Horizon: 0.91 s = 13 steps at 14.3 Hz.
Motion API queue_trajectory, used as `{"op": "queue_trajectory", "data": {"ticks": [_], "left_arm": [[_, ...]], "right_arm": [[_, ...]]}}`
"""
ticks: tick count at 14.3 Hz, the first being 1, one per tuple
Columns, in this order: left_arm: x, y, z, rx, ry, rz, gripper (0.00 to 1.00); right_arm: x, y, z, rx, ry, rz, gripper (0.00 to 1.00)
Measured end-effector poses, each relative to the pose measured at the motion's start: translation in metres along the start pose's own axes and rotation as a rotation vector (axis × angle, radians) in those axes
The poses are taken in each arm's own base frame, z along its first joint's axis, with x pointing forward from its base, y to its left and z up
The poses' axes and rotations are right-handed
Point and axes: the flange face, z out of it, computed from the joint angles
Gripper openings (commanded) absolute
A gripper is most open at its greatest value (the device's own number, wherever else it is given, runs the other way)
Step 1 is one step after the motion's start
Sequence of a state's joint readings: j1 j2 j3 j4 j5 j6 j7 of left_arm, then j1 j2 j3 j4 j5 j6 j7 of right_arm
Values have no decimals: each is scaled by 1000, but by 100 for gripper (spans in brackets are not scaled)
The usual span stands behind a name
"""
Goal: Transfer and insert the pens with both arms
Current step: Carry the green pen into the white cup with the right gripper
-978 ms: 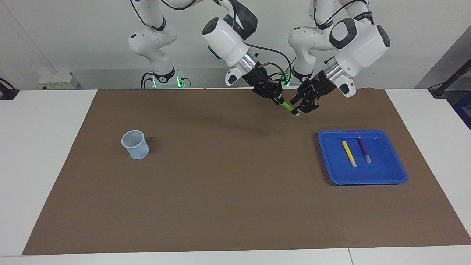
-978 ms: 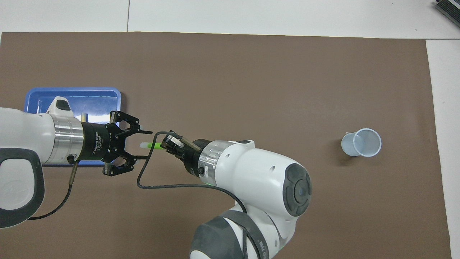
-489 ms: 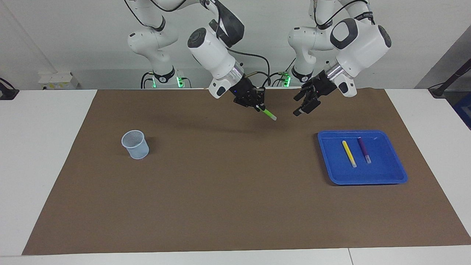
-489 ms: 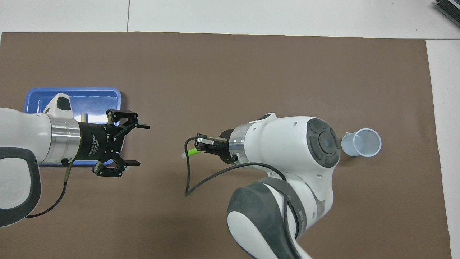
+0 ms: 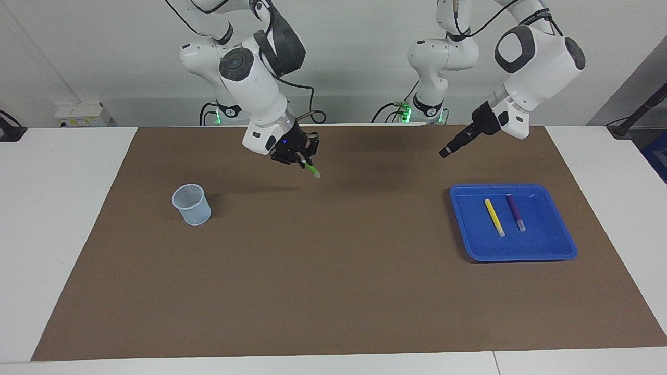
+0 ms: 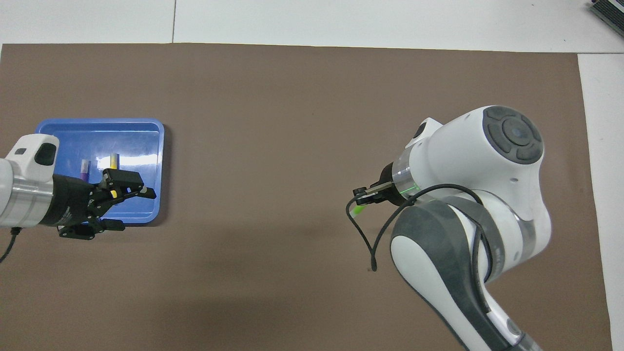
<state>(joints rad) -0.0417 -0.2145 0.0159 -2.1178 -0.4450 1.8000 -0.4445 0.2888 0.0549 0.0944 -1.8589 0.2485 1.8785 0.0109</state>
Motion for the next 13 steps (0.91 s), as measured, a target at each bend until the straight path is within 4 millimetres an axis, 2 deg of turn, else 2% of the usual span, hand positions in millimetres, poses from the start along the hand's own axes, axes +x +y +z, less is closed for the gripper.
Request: {"op": "queue_trajectory", "data": {"ticks": [3,7,8,9,10,13], "left_arm": [[6,-13,-10,58,28,181,100],[12,-20,-24,188,74,475,100],[15,-23,-27,214,83,528,90],[19,-28,-30,232,92,563,95],[22,-33,-34,246,99,601,100],[30,-42,-40,295,112,686,100]], "right_arm": [[-15,45,-12,-162,-117,-238,0],[-30,103,-42,-362,-241,-539,0],[-32,117,-49,-394,-263,-588,0],[-32,131,-53,-407,-270,-625,0],[-31,146,-56,-412,-260,-655,0],[-33,190,-47,-425,-211,-689,0]]}}
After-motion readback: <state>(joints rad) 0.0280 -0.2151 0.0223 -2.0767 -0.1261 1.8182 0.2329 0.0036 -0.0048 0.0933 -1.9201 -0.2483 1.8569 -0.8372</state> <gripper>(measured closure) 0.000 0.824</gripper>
